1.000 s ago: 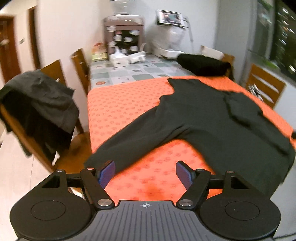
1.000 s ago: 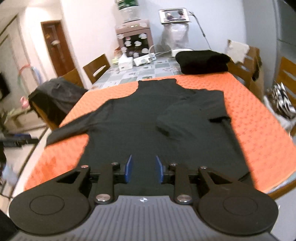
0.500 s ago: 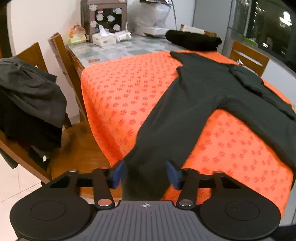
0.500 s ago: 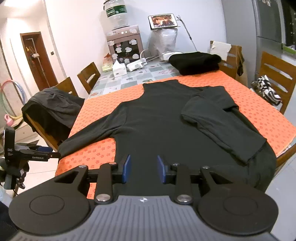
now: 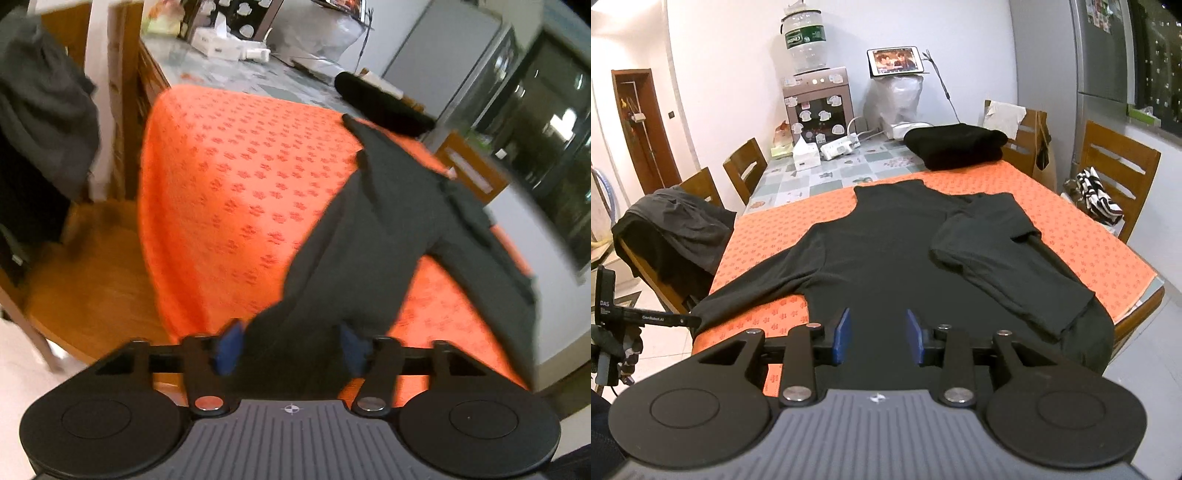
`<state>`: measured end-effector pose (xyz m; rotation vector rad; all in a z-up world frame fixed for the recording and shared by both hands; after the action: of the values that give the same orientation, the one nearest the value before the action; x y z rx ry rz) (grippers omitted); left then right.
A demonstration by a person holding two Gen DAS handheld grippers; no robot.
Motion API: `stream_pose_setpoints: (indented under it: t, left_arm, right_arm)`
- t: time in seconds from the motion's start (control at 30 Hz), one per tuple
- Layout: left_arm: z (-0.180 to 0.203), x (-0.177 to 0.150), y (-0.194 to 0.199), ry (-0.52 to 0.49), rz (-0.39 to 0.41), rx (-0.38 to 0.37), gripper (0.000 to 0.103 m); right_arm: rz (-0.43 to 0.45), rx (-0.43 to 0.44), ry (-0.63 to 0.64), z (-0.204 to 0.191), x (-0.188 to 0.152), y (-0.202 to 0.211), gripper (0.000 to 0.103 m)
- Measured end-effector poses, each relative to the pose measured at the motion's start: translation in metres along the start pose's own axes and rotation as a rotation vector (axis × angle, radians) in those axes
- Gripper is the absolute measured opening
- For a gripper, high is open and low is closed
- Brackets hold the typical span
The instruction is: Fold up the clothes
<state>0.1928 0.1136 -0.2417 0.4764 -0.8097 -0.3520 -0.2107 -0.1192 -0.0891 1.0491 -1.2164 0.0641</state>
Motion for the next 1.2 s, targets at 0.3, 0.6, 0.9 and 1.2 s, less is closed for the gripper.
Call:
stream_pose_setpoints:
  t: [0.3, 0.6, 0.9, 1.2]
  left_arm:
    - [0.044, 0.037, 0.025, -0.025, 0.063, -0.028, 0.014]
    - [0.15, 0.128, -0.003, -0.089, 0.047, -0.055, 0.015]
    - [0.205, 0.159, -0.121, -0.201, -0.061, -0.006, 0.031]
    - [0.221, 0.156, -0.145, -0.297, -0.075, -0.026, 0.058]
  right_arm:
    - [-0.006, 0.004, -0.019, 0.004, 0.002, 0.0, 0.039]
    - [0.047, 0.036, 0.0, 0.024, 0.024, -0.009, 0.039]
    - [0.074, 0.083, 0.022, 0.062, 0.049, -0.043, 0.039]
    - [0.038, 0.076, 0.057, 0.073, 0.046, -0.059, 0.042]
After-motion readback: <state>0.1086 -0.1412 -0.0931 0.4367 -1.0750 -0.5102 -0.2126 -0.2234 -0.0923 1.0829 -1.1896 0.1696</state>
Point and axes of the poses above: each gripper's, at about its wrist camera, not at the fingertips, and y roughly against the way its jaws point, z to its right, x to its top, the point moved 3 cm from there along -y, roughly the way its jaws point, and after that the axes turned 13 degrees about -x, right-handed, at the moved point
